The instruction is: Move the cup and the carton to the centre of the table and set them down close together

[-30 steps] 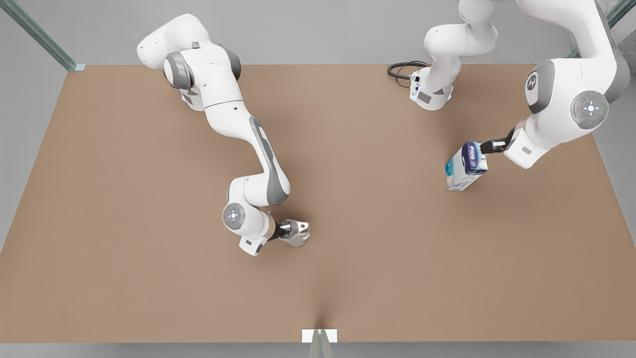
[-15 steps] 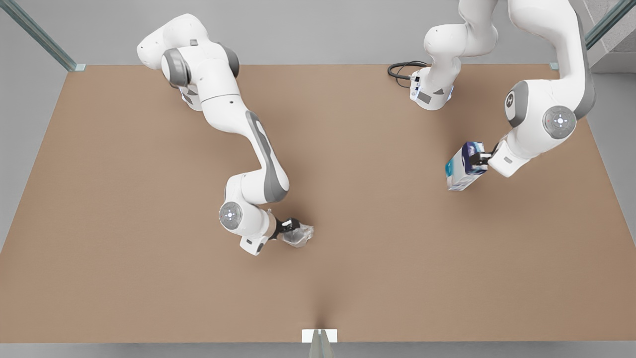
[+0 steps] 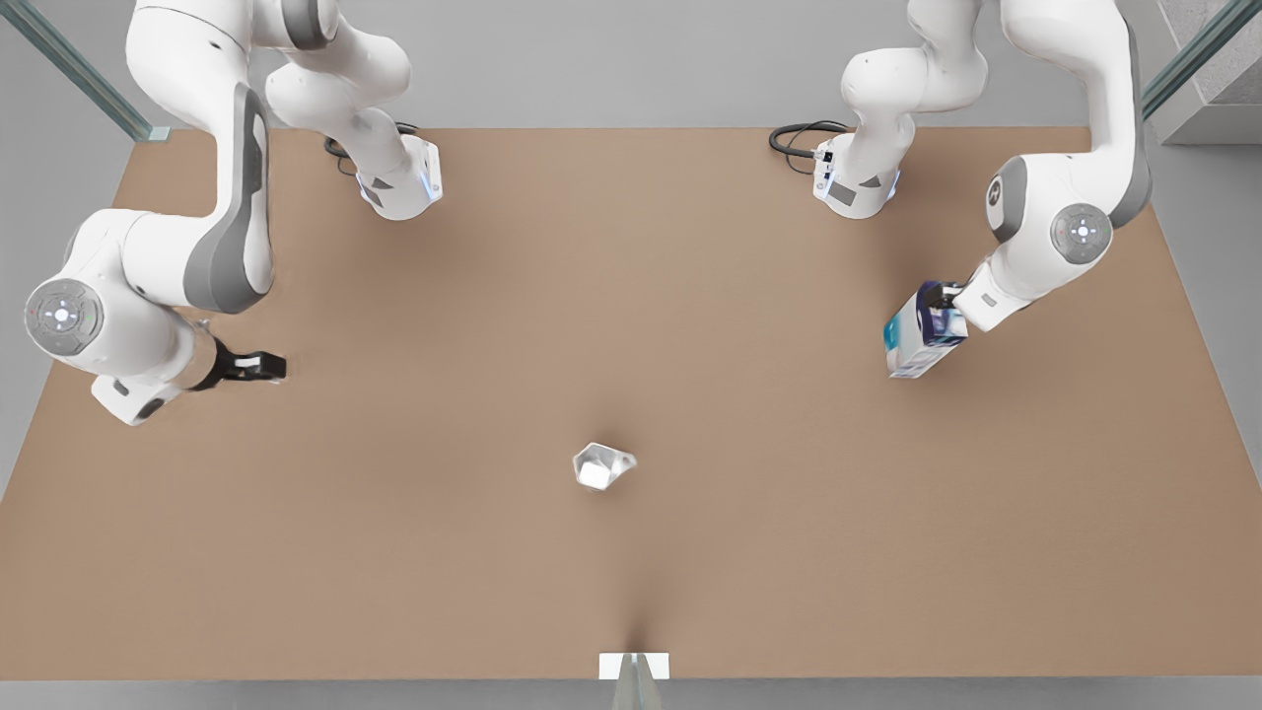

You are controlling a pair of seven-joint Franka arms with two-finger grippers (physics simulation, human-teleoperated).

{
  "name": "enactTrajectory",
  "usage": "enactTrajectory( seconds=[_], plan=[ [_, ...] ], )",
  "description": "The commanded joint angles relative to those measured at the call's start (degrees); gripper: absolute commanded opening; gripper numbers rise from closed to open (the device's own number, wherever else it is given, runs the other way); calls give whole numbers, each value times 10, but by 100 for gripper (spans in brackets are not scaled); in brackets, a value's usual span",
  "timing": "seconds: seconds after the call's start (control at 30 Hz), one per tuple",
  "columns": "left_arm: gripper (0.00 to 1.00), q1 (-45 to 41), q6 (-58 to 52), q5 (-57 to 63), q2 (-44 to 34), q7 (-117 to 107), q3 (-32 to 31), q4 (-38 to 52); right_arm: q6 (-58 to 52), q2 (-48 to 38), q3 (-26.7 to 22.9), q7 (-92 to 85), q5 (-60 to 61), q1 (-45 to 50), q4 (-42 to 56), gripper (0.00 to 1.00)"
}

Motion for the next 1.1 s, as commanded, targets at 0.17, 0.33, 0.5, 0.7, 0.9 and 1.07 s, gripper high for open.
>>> enactTrajectory(
  seconds=[0.17, 0.33, 0.5, 0.7, 0.9, 1.07],
  plan=[
    [100, 0, 82, 2, 24, -14, 0, -47, 29, 39, -6, 23, 7, -3, 43, 100],
    [73, 0, 100, 3, 23, -14, 0, -69, 28, 39, -6, 29, 7, -2, 44, 100],
    [64, 0, 100, 3, 22, -14, -1, -69, 22, 40, -6, 27, 7, -2, 43, 100],
    [59, 0, 100, 3, 21, -14, -1, -69, 21, 47, -6, 24, 6, -2, 45, 100],
    [60, 0, -19, -38, 36, -112, -67, 67, 19, 47, -6, 23, 5, -2, 45, 100],
    [60, -3, -99, -48, 145, -383, -217, 255, 21, 54, -6, 22, -2, -3, 45, 100]
  ],
)
